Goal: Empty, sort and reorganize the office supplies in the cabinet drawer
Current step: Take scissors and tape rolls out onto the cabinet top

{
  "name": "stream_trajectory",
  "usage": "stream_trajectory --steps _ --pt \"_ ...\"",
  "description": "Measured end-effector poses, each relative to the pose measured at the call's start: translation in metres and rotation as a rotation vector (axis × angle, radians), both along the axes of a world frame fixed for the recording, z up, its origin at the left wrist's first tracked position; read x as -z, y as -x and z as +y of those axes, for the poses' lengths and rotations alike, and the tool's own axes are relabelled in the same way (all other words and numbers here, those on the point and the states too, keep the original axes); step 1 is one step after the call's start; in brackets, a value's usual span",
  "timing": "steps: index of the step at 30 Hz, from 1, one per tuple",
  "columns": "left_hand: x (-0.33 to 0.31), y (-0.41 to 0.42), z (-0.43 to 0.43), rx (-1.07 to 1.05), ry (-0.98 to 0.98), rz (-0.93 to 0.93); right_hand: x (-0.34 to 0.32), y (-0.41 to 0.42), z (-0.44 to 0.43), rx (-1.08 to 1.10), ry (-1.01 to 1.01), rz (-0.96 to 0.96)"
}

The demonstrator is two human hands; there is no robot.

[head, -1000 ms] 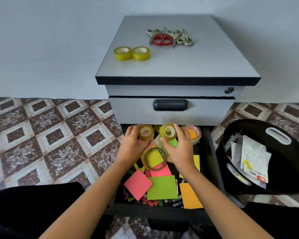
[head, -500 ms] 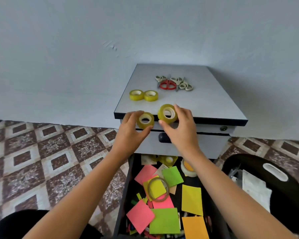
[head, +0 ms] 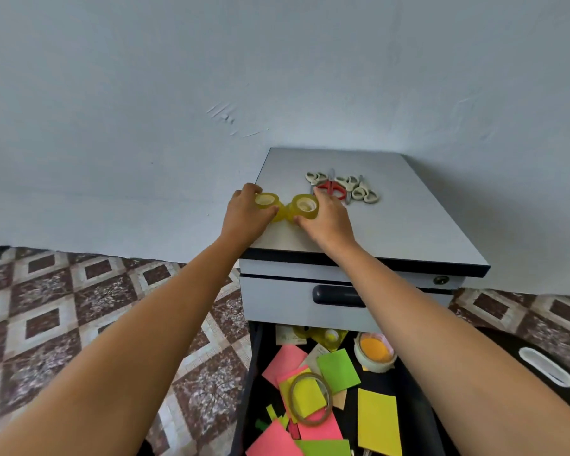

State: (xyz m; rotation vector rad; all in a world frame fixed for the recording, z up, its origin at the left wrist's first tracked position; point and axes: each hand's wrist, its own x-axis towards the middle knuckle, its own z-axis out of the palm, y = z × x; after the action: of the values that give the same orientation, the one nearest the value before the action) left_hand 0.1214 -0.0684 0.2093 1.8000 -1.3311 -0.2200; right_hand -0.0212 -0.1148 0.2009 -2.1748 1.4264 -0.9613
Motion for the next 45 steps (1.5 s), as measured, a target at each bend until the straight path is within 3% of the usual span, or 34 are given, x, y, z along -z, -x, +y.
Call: stream_trajectory --steps 11,18,22,45 --pt "0.013 -0.012 -0.025 0.062 -0.026 -0.034 0.005 -0.011 -0.019 -0.022 -0.041 0.008" --pt "0.019 -0.012 -0.024 0.013 -0.017 0.067 0.011 -0.008 -0.021 -0.019 -0.076 -0.061" --pt "0.023 -0.014 -0.027 0.007 -0.078 -0.035 0.013 -0.008 -0.021 -0.003 -0.037 -0.073" --pt "0.026 -0.017 -0.032 0.037 -0.144 -0.108 0.011 -0.009 -0.018 0.007 -0.045 -0.058"
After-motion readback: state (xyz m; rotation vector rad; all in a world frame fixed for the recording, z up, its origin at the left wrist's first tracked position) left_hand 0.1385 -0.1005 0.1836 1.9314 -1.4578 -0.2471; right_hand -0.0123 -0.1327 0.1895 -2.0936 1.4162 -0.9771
